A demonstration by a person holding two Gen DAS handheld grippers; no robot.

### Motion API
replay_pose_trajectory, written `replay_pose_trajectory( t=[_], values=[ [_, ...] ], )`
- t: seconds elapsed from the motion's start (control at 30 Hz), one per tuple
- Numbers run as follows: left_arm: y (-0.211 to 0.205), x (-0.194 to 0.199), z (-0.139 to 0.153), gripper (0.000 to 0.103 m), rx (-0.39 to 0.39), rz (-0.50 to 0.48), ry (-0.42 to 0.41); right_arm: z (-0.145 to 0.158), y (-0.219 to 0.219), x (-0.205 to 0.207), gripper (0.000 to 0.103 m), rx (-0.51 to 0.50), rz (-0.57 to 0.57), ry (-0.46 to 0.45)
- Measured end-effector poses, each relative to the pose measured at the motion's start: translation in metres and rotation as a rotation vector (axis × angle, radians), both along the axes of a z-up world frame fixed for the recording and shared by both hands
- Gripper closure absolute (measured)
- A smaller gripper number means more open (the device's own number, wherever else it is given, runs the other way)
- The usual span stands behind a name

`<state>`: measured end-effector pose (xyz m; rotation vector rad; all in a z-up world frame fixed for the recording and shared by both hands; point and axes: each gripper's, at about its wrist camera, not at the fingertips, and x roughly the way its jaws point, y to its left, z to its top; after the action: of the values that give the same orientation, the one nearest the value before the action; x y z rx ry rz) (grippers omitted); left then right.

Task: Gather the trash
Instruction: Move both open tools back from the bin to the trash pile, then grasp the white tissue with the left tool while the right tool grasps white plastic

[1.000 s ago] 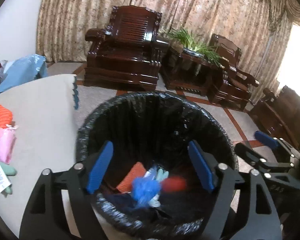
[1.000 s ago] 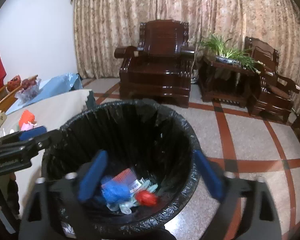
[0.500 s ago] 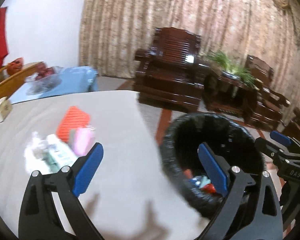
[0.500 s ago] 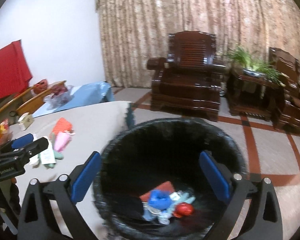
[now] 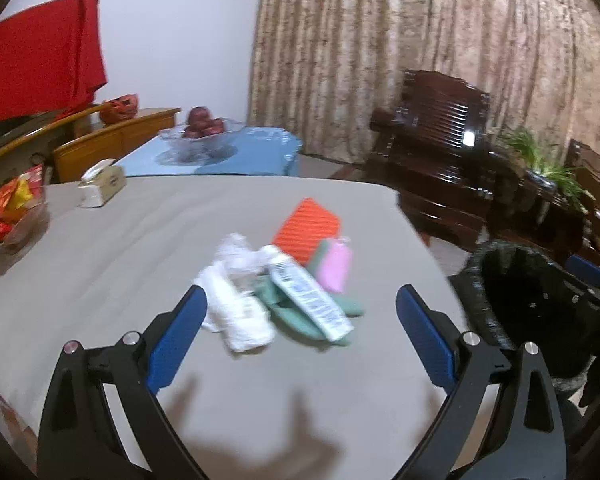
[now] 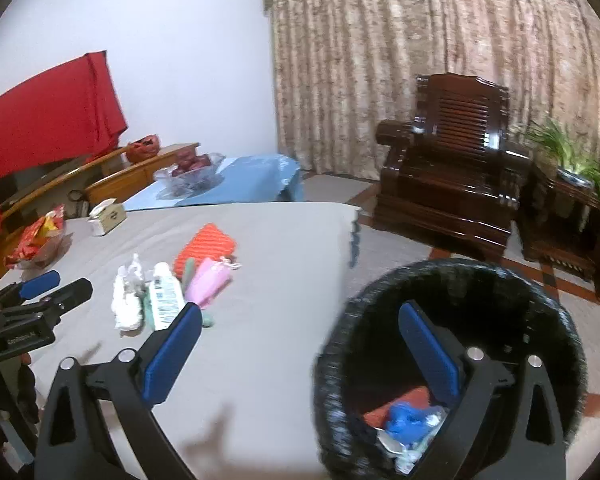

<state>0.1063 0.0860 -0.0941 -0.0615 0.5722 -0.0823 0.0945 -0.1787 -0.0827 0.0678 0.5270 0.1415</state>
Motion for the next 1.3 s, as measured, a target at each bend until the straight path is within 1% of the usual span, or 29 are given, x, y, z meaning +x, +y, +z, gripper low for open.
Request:
replay_pose_trajectory(
  t=[0.07,0.1,0.13,0.23,0.37,0.43,0.5,0.57,0.7,0.9,0.97,1.03,1.07,1.13,1.23,1.3],
  values=[
    [0.01,0.0,-0.002,0.014,0.003,0.02,0.004,-0.002,0.011,0.004,0.006,-0.005,0.019,-0.002],
    [0.017,0.001,-0.005,0.017,0.006,0.03,0.01,-0.004,0.018,0.007,0.006,-0.007,0.031,-0.002],
    [0.02,0.002,-0.007,0.019,0.007,0.035,0.014,-0.005,0.022,0.009,0.006,-0.008,0.038,0.0],
    [0.031,0.005,-0.013,0.019,0.008,0.052,0.026,-0.011,0.037,0.018,0.006,-0.011,0.063,0.006],
    [0.036,0.014,-0.025,0.024,0.006,0.06,0.049,-0.019,0.055,0.028,0.006,-0.019,0.082,0.011],
    [0.038,0.018,-0.032,0.029,0.001,0.063,0.062,-0.024,0.062,0.033,0.006,-0.021,0.091,0.021],
    [0.038,0.025,-0.038,0.03,-0.003,0.062,0.075,-0.027,0.068,0.037,0.007,-0.024,0.098,0.027],
    [0.036,0.032,-0.047,0.032,-0.004,0.061,0.093,-0.031,0.073,0.041,0.007,-0.032,0.106,0.035],
    [0.035,0.047,-0.065,0.04,-0.014,0.066,0.136,-0.035,0.076,0.046,0.008,-0.039,0.111,0.048],
    [0.034,0.064,-0.082,0.049,-0.019,0.071,0.18,-0.043,0.075,0.053,0.008,-0.039,0.105,0.069],
    [0.032,0.07,-0.089,0.056,-0.019,0.066,0.202,-0.045,0.075,0.055,0.008,-0.04,0.104,0.077],
    [0.031,0.074,-0.094,0.069,-0.031,0.056,0.223,-0.047,0.075,0.056,0.008,-0.043,0.107,0.082],
    [0.03,0.075,-0.095,0.071,-0.033,0.054,0.226,-0.048,0.075,0.056,0.008,-0.045,0.108,0.084],
    [0.028,0.075,-0.095,0.08,-0.025,0.051,0.22,-0.049,0.076,0.057,0.008,-0.05,0.111,0.087],
    [0.029,0.072,-0.091,0.085,-0.033,0.051,0.212,-0.05,0.079,0.059,0.009,-0.054,0.118,0.092],
    [0.031,0.066,-0.085,0.086,-0.04,0.054,0.197,-0.051,0.081,0.059,0.009,-0.053,0.125,0.094]
  ],
)
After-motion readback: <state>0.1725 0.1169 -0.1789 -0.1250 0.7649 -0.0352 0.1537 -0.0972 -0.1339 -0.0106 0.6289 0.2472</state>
